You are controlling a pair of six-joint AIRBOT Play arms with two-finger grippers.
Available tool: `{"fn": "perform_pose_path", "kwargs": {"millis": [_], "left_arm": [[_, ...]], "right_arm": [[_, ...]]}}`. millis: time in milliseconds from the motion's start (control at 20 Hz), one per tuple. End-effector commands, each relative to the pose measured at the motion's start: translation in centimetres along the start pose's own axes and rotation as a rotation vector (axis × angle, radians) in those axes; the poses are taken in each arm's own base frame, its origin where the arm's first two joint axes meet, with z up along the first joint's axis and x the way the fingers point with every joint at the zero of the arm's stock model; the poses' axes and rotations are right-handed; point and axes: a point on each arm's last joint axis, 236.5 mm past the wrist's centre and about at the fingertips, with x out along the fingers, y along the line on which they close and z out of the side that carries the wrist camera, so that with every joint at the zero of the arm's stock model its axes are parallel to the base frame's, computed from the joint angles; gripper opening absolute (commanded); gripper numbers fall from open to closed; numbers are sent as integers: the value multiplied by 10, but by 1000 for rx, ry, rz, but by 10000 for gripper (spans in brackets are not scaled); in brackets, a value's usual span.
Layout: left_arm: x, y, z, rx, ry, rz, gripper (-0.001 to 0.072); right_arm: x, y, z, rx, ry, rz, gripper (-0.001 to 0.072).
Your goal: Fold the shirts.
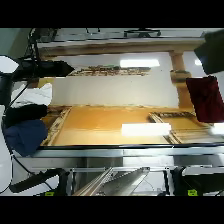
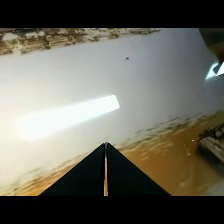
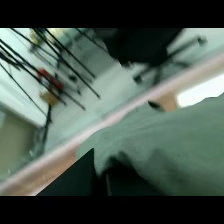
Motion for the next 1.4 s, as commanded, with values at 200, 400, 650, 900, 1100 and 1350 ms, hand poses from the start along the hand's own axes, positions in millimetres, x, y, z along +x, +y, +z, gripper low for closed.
{"fn": "perform_pose_path", "kwargs": {"millis": [200,400,650,900,1100,1350], "left_arm": [[21,-8,-18,-70,80,-97,27],[21,-17,-17,-67,74,-135,27],[20,-20,-23,-66,100,-147,27],[20,-20,-22,-67,96,-148,27],[16,-39,-16,-92,76,-228,27],[-14,-94,-28,-43,129,-373,9]], "right_arm": [[-103,-122,-239,491,706,-145,19],[-159,-184,-316,612,828,-395,19],[-164,-218,-317,544,790,-514,586],[-154,-185,-315,591,807,-388,702],[-142,-121,-325,650,938,-242,696],[-150,-44,-388,517,1239,-228,697]]}}
